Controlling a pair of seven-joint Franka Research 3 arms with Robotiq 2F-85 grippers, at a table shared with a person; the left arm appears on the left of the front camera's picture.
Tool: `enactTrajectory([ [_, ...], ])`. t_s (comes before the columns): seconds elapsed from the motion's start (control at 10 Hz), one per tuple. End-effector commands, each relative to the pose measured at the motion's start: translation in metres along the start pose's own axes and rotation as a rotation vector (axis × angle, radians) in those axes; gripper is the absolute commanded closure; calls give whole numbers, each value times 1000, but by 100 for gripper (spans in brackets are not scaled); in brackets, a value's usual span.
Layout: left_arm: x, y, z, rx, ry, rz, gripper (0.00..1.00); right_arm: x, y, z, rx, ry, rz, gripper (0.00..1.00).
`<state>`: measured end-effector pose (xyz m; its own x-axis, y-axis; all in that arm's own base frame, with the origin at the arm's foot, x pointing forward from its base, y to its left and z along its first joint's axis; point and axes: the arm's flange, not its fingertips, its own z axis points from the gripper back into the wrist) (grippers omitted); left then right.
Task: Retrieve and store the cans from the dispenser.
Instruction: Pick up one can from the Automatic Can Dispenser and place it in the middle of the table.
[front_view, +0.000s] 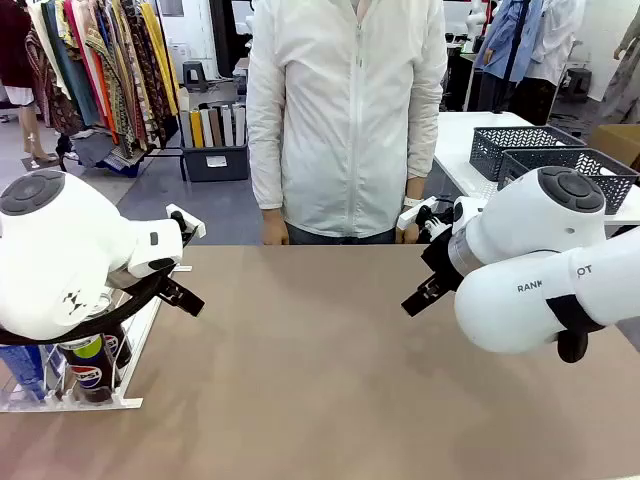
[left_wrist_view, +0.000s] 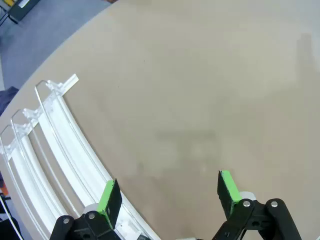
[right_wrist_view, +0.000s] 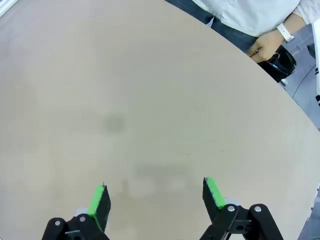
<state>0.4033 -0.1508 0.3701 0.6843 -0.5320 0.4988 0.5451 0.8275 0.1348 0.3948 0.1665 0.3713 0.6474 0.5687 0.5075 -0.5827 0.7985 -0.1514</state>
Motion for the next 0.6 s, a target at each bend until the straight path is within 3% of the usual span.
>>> enactTrajectory([
  [0.0, 0, 0, 0, 0, 0, 0, 0, 0, 0, 0, 0, 0, 0, 0],
  [0.5, 0, 0, 0, 0, 0, 0, 0, 0, 0, 0, 0, 0, 0, 0],
])
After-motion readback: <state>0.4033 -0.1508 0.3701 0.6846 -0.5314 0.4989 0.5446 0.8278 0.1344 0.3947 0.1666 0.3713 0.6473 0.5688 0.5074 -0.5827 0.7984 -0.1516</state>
